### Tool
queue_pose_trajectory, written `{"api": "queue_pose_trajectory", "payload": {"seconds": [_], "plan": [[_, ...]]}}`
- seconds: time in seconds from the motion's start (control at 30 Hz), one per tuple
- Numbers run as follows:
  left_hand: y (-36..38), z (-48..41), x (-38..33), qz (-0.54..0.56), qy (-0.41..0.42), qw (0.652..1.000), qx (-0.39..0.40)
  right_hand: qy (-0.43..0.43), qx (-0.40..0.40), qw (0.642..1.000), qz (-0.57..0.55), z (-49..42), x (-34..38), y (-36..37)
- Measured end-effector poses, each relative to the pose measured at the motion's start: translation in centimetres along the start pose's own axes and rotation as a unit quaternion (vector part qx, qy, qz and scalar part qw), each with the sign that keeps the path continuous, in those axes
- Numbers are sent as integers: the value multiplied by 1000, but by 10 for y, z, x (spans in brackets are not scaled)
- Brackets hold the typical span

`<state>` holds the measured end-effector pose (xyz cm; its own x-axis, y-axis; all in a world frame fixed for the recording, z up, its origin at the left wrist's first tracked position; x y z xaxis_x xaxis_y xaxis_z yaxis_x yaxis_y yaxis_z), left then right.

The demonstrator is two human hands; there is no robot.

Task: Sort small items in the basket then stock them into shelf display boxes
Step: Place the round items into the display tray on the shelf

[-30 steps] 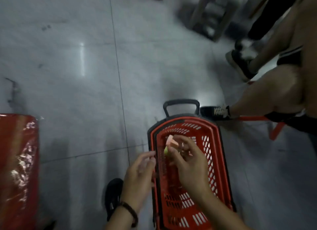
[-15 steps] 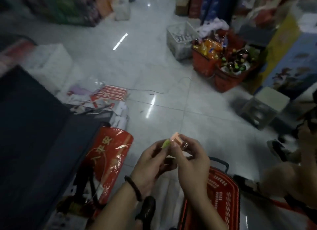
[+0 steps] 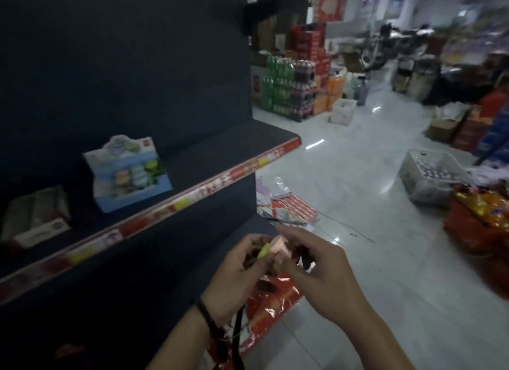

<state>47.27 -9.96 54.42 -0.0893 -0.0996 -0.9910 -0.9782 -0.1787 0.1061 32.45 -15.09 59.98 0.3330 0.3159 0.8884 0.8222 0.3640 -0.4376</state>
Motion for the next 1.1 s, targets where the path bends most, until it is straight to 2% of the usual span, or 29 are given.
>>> {"api": "queue_pose_trajectory", "payload": {"seconds": [0.13, 0.23, 0.37, 0.47, 0.53, 0.7, 0.97, 1.1], "plan": [[-109, 25, -38, 10, 11, 996, -88, -69, 69, 994, 41, -26, 63, 87], [-183, 39, -58, -5, 26, 990, -141, -96, 69, 992, 31, -43, 95, 138], [-264, 59, -96, -128, 98, 969, -189, -117, 37, 992, 19, -69, 131, 189], [-304, 64, -119, -274, 153, 921, -232, -103, 68, 992, 11, -93, 146, 222], [-322, 62, -124, -305, 176, 896, -269, -101, 86, 991, 2, -112, 157, 238], [-352, 47, -113, -306, 168, 877, -329, -130, 75, 988, 49, -174, 174, 268], [-367, 33, -86, -298, 143, 868, -370, -195, 97, 950, 222, -236, 167, 326], [-370, 30, -84, -281, 134, 869, -384, -219, 83, 938, 254, -241, 161, 337]]}}
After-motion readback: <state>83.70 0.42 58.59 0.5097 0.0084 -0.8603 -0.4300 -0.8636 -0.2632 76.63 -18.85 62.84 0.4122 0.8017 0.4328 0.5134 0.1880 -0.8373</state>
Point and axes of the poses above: each hand's wrist, its own z-axis away from the middle knuckle, its own y-axis out of the palm, x = y × z, the point moved 8 cm from there along -z, towards the middle knuckle, and after that the axes turned 10 degrees about y, right-handed, at the moved point
